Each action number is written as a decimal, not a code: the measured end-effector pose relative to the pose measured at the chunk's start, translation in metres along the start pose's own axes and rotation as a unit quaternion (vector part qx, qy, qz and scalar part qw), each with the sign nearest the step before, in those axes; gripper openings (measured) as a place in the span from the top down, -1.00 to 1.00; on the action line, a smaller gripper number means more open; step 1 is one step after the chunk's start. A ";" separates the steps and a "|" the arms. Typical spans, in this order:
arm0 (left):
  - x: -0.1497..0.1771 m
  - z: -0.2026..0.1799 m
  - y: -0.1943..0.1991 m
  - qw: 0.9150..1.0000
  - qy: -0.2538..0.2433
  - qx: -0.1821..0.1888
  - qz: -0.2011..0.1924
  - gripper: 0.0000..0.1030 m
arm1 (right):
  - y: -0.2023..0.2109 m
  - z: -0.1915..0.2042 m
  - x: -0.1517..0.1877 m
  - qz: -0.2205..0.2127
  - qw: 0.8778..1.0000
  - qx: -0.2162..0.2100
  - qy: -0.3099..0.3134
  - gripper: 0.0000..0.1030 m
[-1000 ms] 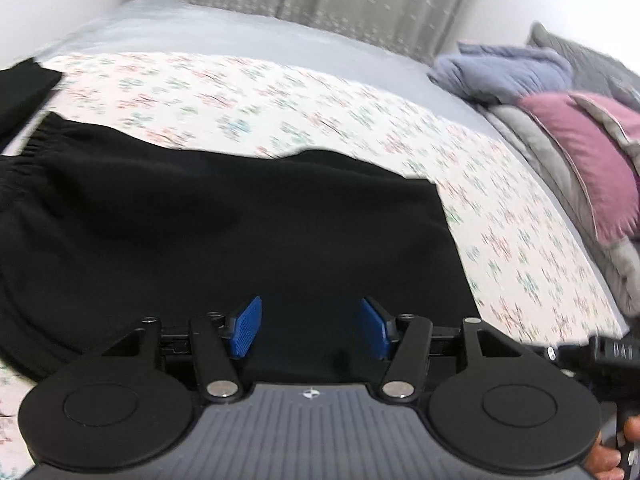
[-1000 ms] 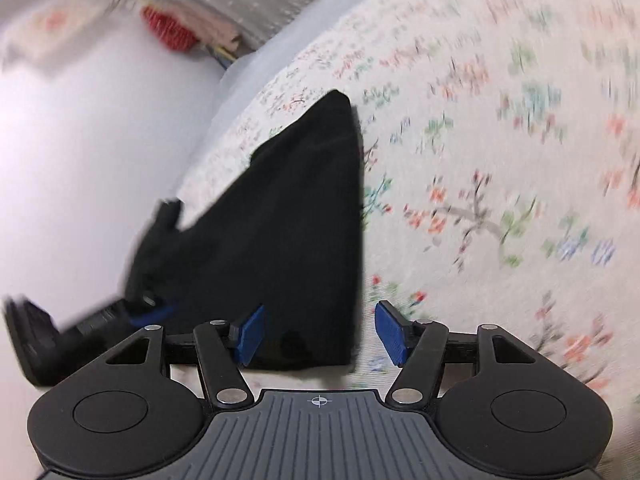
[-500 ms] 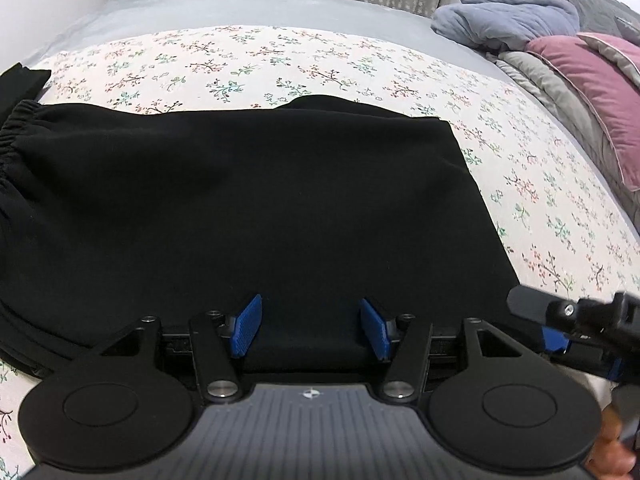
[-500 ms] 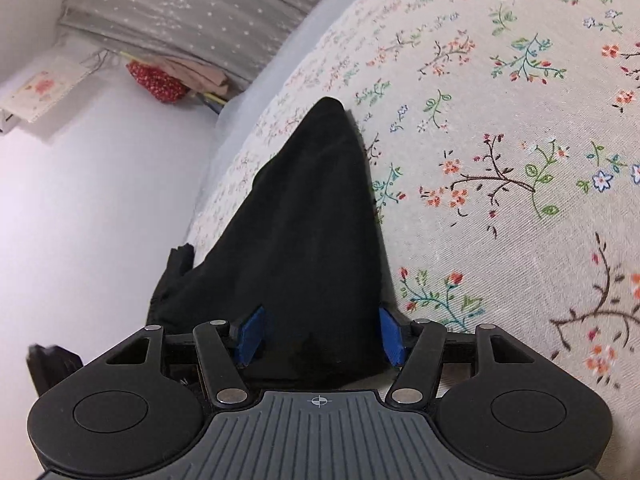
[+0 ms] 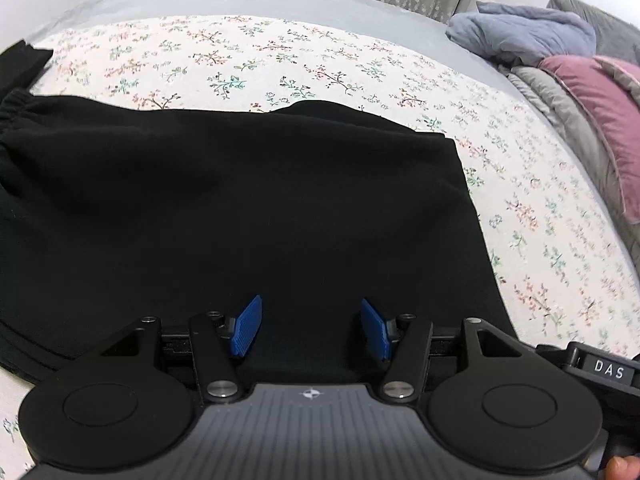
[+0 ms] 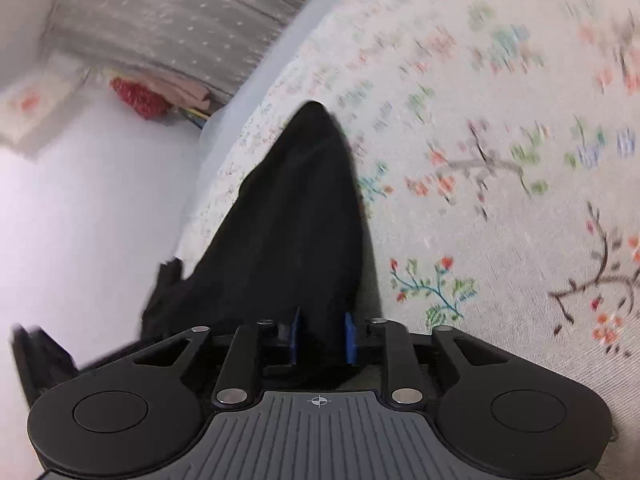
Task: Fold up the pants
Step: 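Grasp the black pants edge with the right gripper and lift it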
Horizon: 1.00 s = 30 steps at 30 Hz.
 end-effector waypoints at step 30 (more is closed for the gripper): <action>-0.016 -0.027 0.021 0.997 0.006 0.070 -0.033 -0.21 | 0.081 0.002 -0.046 -0.082 0.980 0.077 0.162 0.77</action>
Point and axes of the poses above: each gripper's, at about its wrist camera, not at the fingertips, and y roughly against the way its jaws point, z to its left, x to its underside, the point moved 5 cm from there along -y, roughly the way its jaws point, and after that the axes turned 9 degrees about x, right-handed, at the moved point
